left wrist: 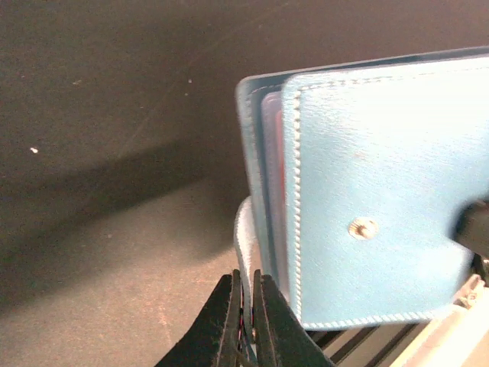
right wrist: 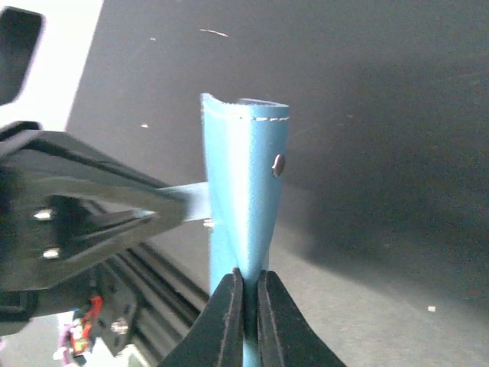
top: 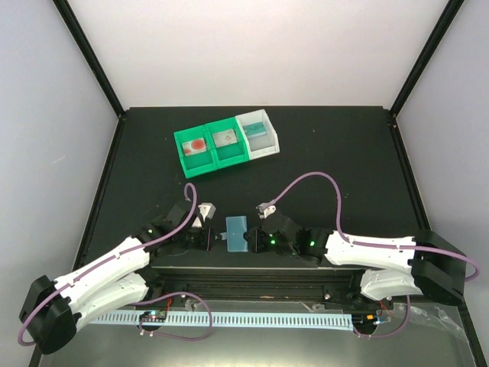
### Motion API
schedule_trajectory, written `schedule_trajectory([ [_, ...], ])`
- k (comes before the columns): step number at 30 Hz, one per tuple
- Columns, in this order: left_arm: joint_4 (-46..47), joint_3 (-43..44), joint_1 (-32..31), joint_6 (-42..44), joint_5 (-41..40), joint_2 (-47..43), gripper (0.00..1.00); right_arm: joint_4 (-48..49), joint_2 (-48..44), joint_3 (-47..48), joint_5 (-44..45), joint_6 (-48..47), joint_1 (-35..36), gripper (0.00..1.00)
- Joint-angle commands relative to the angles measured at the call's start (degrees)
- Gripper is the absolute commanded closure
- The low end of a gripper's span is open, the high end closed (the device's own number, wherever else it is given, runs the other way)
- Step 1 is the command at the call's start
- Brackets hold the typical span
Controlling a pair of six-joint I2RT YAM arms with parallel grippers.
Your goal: Take the credit cards out of the card holder
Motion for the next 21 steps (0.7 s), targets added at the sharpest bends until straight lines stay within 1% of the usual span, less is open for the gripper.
schedule_trajectory([
  [1,1.99,-0.73,0.02,0.14,3.99,-2.22,0.99,-0.84,1.14,-1.92,4.11,-2.68,-1.49,0.89],
  [6,6.65,-2.54,0.01,-1.34,8.43,-3.29,0.98,-4.81,1.99,-0.89,6.13,-4.07,-1.88,0.77],
  [10,9.32,-2.88,0.01,-2.58,10.88,-3.06,0.98,-8.15,1.81,0.37,7.16,-4.64,-1.84,0.60],
  [14,10.80,-2.69,-0.01,-3.71,11.42,-2.95,0.98,-6.63,2.30,0.27,3.96,-4.81,-1.90,0.48],
  [16,11.28,-2.53,-0.01,-4.18,11.62,-2.90,0.98,-4.77,3.10,0.16,1.78,-4.57,-1.81,0.44],
  [21,10.86,-1.84,-0.04,-4.42,11.49,-2.78,0.98,-1.08,6.35,1.71,-2.16,-5.44,-1.74,0.38],
])
